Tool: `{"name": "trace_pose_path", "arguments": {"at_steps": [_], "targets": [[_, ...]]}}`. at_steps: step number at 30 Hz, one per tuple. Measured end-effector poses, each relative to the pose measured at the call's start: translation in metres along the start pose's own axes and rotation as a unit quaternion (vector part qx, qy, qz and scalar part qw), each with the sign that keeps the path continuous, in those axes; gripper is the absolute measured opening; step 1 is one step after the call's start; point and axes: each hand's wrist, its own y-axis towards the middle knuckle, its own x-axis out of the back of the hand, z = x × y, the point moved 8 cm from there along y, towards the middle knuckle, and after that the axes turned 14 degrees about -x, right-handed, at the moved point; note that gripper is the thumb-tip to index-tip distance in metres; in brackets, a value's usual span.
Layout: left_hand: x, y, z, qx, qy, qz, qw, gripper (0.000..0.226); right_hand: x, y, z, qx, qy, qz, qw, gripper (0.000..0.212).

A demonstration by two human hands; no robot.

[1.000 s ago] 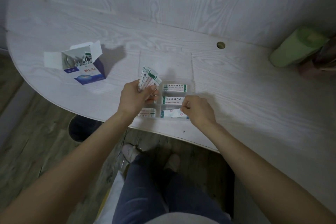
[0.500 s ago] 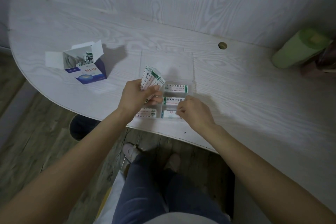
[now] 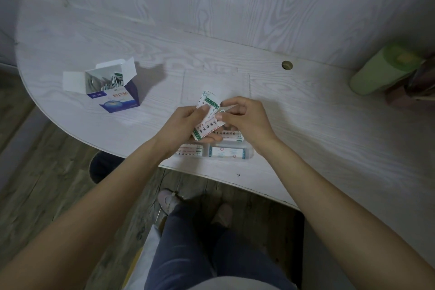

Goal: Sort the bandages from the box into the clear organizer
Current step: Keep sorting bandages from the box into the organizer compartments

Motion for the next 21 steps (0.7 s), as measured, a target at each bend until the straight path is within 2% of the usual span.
{"name": "trace_pose_path", "arguments": {"at_steps": [4, 9, 12, 18, 21], "targets": [[0.013, 0.005, -0.006, -0.013, 0.037, -0.061, 0.997, 0.019, 0.005, -0.001, 0.011, 0.043, -0.028, -0.034, 0.998, 0.025], [0.025, 0.014, -0.011, -0.019, 0.078, -0.106, 0.991, 0.003, 0.005, 0.003, 0.019, 0.052, -0.023, -0.033, 0.998, 0.024], [0.027, 0.017, -0.011, -0.011, 0.081, -0.12, 0.989, 0.008, 0.004, 0.003, 0.02, 0.053, -0.022, -0.028, 0.998, 0.024], [0.016, 0.016, -0.008, -0.006, 0.041, -0.08, 0.996, 0.02, 0.007, 0.004, 0.012, 0.027, -0.02, -0.051, 0.998, 0.014], [0.017, 0.015, -0.008, -0.01, 0.045, -0.085, 0.995, 0.022, 0.008, 0.002, 0.011, 0.033, -0.03, -0.056, 0.997, 0.017]]}}
